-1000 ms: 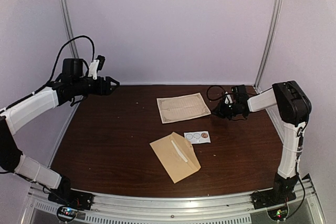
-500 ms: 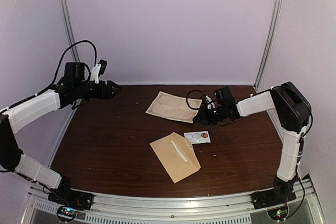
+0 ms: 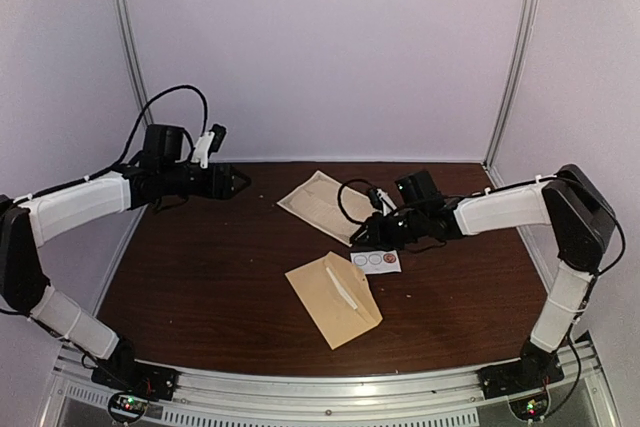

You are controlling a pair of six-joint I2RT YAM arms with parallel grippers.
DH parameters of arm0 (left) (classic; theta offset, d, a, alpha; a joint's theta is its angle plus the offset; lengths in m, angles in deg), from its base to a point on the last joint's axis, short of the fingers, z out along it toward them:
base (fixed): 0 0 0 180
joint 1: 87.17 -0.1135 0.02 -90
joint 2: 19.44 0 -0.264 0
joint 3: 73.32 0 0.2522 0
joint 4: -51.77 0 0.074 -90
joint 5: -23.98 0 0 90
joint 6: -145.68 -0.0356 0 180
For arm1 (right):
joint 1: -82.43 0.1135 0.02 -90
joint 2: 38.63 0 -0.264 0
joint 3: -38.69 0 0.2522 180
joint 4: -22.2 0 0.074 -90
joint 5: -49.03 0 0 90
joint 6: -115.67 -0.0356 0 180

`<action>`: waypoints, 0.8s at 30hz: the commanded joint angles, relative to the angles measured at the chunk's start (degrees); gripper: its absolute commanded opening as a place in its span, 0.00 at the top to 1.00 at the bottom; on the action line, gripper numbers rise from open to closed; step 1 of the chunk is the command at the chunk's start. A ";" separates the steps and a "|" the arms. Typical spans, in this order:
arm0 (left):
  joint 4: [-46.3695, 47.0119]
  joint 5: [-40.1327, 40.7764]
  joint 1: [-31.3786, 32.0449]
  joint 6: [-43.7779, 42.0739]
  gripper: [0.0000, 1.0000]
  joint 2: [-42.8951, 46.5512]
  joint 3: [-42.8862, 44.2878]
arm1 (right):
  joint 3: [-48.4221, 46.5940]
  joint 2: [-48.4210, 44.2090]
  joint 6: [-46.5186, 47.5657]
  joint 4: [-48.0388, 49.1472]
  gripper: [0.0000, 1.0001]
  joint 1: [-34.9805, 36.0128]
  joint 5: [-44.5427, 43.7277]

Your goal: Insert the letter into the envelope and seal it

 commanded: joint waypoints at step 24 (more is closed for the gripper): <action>24.25 4.33 11.28 12.48 0.30 -31.59 13.38 | -14.90 13.12 3.99 -1.13 0.46 -15.64 -12.62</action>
